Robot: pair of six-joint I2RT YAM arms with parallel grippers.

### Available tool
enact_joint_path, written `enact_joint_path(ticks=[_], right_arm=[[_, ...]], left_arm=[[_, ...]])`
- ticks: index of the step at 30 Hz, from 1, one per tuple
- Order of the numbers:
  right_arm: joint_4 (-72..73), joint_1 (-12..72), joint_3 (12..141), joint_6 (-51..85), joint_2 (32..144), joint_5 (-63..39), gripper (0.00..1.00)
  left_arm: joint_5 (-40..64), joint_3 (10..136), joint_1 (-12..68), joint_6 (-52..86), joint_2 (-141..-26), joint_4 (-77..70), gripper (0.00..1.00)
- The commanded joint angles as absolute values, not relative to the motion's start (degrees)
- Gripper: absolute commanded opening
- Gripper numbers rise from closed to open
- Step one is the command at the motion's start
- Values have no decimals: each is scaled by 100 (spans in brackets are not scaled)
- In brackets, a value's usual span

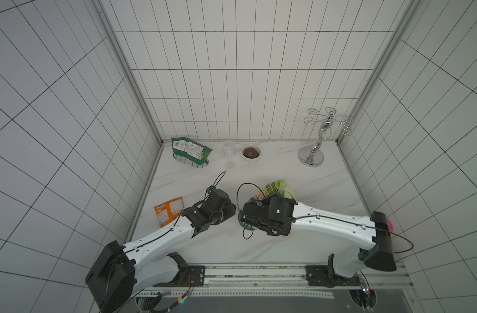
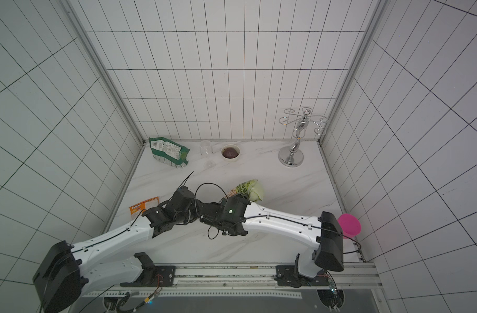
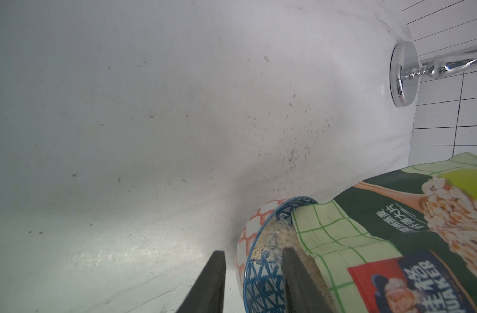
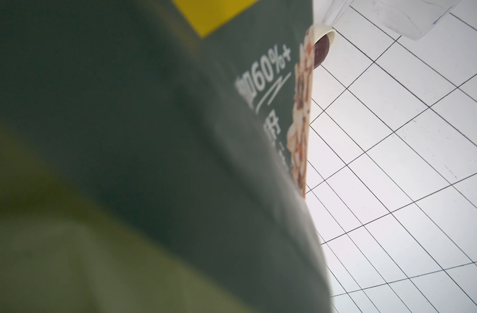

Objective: Pour the oats into the breakfast bowl
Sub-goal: Pour the oats into the bowl.

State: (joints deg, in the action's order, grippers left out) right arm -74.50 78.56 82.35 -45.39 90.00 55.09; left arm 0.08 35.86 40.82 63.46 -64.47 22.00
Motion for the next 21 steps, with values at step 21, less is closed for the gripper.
enact_joint_path(ticks=[21], right_arm=[[-7313,8212,7994,-4658,8650,7139,0]], left_arm=[[46,3457,4076,6416,-6319,2066,37]])
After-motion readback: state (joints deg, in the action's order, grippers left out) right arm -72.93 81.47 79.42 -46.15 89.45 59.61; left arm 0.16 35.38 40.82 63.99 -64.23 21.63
